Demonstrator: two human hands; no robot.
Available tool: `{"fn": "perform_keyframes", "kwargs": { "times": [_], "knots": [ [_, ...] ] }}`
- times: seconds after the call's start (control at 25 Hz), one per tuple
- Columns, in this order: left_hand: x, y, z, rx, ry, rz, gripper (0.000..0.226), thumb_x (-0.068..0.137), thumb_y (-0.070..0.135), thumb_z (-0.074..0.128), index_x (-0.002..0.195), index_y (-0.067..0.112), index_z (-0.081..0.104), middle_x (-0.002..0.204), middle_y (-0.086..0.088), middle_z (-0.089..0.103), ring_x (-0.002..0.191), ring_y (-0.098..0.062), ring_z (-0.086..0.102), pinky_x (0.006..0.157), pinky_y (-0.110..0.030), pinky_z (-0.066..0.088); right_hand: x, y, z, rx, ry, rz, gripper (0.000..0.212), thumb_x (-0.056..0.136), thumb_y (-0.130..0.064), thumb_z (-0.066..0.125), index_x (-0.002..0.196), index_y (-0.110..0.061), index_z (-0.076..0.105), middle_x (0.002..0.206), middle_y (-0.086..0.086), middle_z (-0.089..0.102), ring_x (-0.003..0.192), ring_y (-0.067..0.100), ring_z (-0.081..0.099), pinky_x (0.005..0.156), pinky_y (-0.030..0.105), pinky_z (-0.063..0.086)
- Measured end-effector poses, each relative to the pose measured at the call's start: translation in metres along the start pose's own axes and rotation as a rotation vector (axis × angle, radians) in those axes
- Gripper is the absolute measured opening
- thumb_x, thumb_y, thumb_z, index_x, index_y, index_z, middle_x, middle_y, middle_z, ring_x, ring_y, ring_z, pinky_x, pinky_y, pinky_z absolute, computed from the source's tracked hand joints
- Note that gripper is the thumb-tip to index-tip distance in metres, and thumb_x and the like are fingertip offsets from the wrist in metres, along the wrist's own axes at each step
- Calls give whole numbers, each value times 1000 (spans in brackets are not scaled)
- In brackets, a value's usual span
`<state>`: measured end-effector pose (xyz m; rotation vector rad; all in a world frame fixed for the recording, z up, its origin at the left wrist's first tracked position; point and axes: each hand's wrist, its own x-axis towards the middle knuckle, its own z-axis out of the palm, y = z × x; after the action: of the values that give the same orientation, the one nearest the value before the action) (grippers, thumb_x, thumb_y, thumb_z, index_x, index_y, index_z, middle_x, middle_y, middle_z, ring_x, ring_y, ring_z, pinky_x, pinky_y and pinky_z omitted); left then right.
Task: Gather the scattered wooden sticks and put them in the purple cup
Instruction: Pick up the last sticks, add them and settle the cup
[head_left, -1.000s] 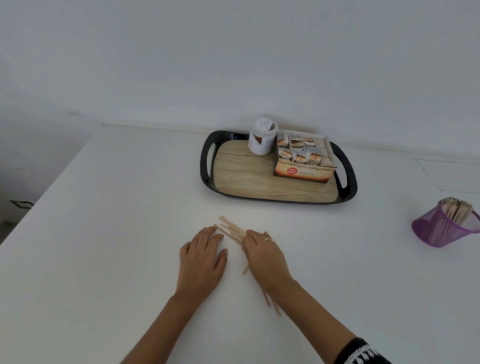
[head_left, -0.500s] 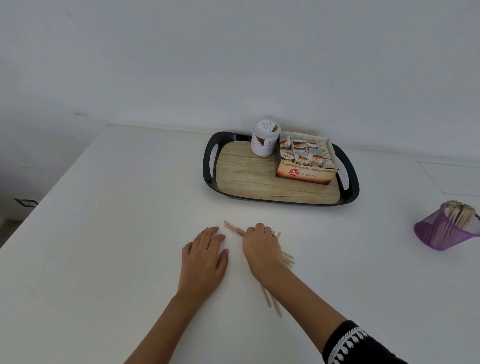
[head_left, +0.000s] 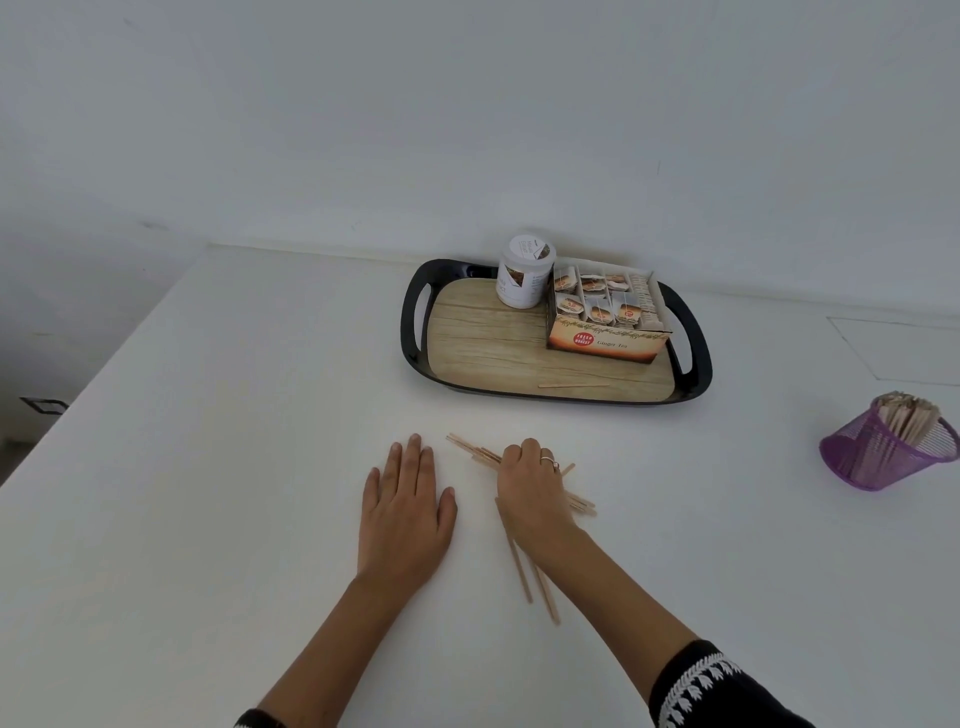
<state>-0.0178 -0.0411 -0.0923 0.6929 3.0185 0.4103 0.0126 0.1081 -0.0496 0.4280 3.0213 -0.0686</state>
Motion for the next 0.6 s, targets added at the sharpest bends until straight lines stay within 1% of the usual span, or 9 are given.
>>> {"fn": "perform_keyframes", "kwargs": {
  "times": [0.08,0.12,0.16,0.2,0.24,0.32,0.44,0.52,0.6],
  "knots": [
    [-1,1,-1,7,-2,2,61,99,42,21,152,12,13,161,-5,6,148,-23,2,117,-41,6,2,5,-7,104,10,36,28,91,5,39,117,-4,44,116,17,51,102,29,53,87,34,44],
    [0,1,0,2,-1,3,61,99,42,21,152,12,12,161,-5,5,148,-23,1,117,-41,6,4,8,-13,244,18,87,21,94,1,37,112,-5,44,110,15,55,95,26,57,79,33,48],
    [0,1,0,-3,2,3,61,99,42,20,152,12,12,161,-5,5,148,-22,1,117,-40,5,6,13,-19,426,23,137,13,96,-4,36,106,-7,44,101,12,57,83,21,58,67,29,50],
    [0,1,1,-1,4,2,61,99,42,19,152,13,12,161,-5,5,148,-22,1,117,-40,5,8,18,-23,610,19,171,9,98,-8,35,101,-9,42,92,8,57,73,15,55,56,23,47],
    [0,0,2,3,4,2,61,98,42,19,152,13,12,161,-4,5,148,-22,1,117,-40,5,10,23,-27,756,20,187,8,99,-11,33,98,-11,41,86,4,55,66,11,51,49,18,43],
    [0,0,2,1,5,3,61,98,42,19,152,13,14,161,-4,6,148,-22,3,117,-40,6,13,34,-33,957,71,184,9,100,-14,33,98,-13,41,79,-1,50,60,7,46,44,14,40],
    [0,0,1,-25,24,6,60,99,40,26,151,11,20,160,-6,12,147,-24,8,117,-42,10,16,45,-39,1207,226,192,9,97,-18,43,89,-15,47,66,-5,43,51,3,38,46,17,36],
    [0,1,2,-33,37,7,59,99,39,30,150,11,23,160,-7,15,147,-25,11,116,-43,12,17,52,-41,1417,311,250,14,93,-18,52,79,-19,50,59,-7,41,48,4,35,47,21,33],
    [-1,0,1,-27,28,4,59,99,39,28,150,11,22,160,-6,14,147,-24,10,117,-43,12,21,58,-44,1710,355,359,25,93,-18,55,70,-18,46,49,-7,37,42,6,30,43,22,30]
  ]
}}
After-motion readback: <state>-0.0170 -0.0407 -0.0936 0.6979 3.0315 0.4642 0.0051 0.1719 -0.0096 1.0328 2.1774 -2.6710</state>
